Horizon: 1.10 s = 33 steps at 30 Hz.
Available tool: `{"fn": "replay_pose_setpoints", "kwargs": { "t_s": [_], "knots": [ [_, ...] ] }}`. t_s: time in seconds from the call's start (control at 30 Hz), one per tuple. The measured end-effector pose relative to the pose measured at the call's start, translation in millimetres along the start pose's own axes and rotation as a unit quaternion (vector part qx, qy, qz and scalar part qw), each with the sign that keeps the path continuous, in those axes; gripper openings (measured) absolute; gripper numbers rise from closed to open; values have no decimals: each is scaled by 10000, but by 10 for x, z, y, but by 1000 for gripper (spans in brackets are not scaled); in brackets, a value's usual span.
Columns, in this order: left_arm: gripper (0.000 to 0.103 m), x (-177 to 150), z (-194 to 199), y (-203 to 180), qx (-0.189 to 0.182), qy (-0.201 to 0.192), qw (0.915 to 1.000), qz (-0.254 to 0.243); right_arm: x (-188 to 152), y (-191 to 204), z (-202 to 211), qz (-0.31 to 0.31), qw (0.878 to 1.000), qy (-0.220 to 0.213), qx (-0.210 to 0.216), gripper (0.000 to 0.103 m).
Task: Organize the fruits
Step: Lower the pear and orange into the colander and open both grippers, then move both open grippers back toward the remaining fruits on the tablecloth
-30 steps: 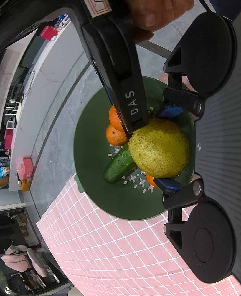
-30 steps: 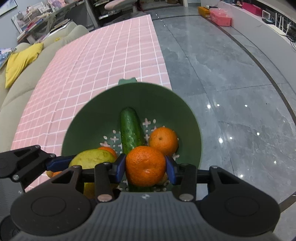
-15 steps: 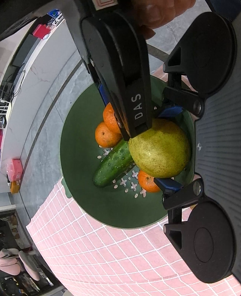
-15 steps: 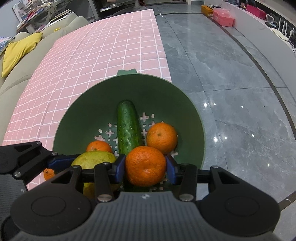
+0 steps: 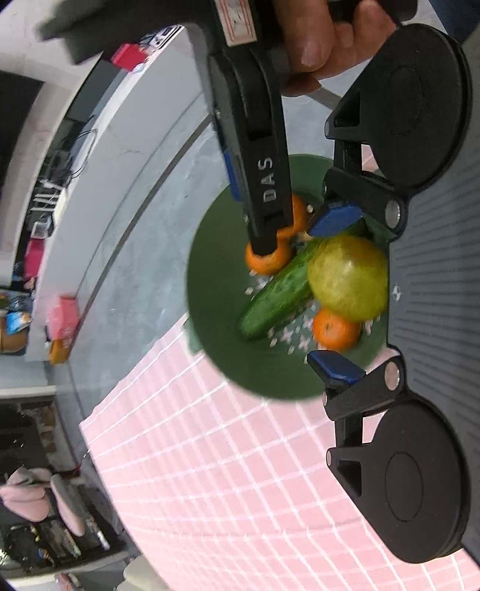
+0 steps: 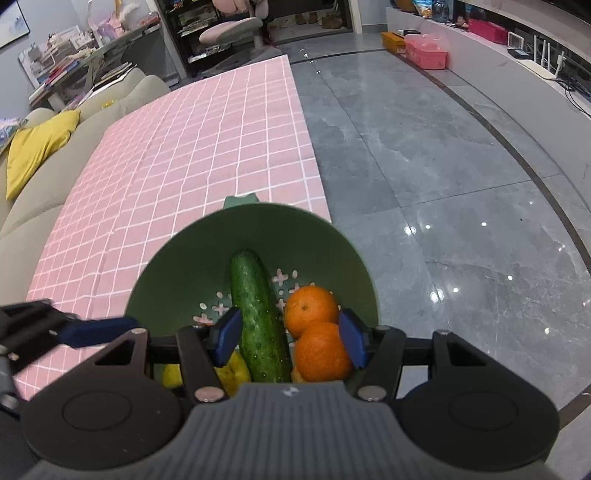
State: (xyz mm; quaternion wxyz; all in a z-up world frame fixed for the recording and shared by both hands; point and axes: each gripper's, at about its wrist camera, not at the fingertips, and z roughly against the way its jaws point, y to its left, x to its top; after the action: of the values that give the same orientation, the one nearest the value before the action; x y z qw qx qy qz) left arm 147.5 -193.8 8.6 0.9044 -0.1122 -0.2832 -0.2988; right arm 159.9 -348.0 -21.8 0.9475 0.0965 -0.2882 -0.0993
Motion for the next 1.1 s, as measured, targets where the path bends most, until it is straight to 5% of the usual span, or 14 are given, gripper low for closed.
{"fn": "replay_pose_setpoints", "kwargs": {
  "t_s": [0.57, 1.1],
  "knots": [
    [85, -565, 907, 754, 479, -363, 9945, 853, -75, 318, 222, 314, 9993, -150, 133, 55],
    [85, -1026, 956, 1189, 622, -464, 9873, 1387, -332, 850, 316, 1086, 9933, -116, 378, 55]
  ]
}}
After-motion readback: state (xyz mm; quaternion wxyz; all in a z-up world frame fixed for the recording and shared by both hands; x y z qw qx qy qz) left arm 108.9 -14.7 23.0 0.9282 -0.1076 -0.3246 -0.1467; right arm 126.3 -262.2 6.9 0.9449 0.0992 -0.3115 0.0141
